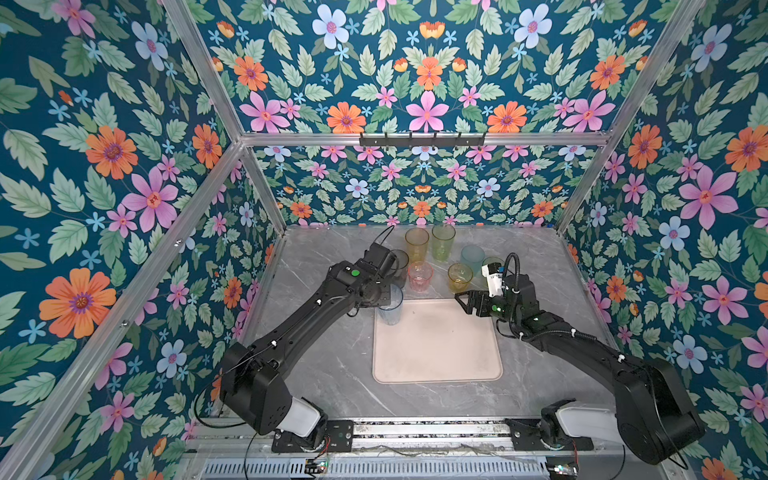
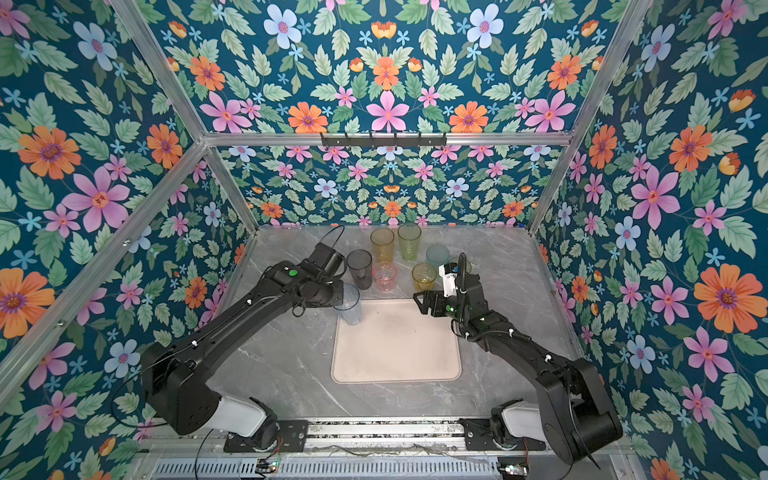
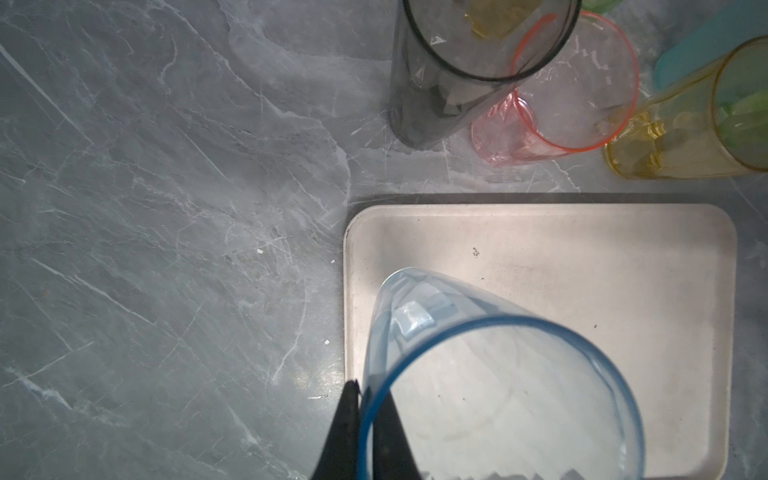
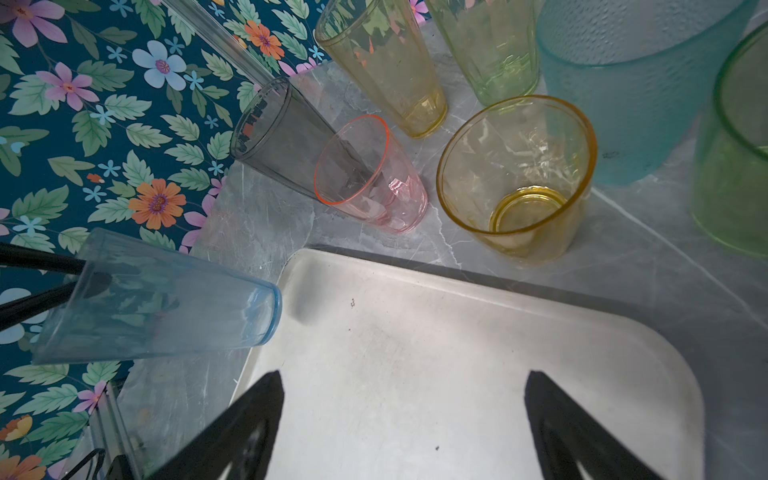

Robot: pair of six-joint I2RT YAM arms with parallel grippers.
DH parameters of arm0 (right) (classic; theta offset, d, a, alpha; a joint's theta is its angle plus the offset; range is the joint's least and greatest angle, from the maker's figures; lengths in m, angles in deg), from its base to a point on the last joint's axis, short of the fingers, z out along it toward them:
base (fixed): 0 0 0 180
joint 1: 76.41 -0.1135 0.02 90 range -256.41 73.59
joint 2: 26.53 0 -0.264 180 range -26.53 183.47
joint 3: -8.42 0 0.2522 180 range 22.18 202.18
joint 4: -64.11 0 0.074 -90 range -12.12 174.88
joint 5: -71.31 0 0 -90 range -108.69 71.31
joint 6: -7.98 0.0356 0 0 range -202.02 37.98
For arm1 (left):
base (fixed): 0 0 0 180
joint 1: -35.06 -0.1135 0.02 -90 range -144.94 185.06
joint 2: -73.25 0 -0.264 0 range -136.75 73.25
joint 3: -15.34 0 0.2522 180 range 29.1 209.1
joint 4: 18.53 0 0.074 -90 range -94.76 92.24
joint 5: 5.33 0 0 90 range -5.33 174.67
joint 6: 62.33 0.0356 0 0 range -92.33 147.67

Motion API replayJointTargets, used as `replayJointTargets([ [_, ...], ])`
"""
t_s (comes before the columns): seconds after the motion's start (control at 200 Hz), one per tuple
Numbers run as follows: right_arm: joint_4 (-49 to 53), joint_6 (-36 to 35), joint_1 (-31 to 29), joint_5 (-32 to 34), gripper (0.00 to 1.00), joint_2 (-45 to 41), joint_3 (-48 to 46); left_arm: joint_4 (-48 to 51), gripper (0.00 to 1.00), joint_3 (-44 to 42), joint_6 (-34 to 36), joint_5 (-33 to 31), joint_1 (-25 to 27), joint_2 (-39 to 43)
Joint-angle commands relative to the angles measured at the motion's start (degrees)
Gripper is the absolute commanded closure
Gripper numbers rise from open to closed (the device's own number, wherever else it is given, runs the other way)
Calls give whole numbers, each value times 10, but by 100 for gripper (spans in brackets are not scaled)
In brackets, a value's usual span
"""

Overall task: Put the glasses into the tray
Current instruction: 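Carry the blue glass over the tray and lower it with the left gripper, then open the left gripper to set the blue glass on the tray, lift away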

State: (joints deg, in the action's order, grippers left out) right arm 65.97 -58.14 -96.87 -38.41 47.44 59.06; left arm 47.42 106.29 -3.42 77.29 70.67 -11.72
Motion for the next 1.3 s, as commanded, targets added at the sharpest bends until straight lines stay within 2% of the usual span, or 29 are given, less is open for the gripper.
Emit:
replayJointTargets([
  [0.0, -16, 3, -1, -5, 8, -3, 1, -30, 100, -5, 0, 8, 0, -4],
  [0.515, -13, 4, 0, -3, 8, -7, 2, -27, 100, 6, 9, -13, -4, -45],
  [1.295, 0, 4, -1, 9, 9, -16, 3, -20, 98, 2, 10, -10, -9, -72],
])
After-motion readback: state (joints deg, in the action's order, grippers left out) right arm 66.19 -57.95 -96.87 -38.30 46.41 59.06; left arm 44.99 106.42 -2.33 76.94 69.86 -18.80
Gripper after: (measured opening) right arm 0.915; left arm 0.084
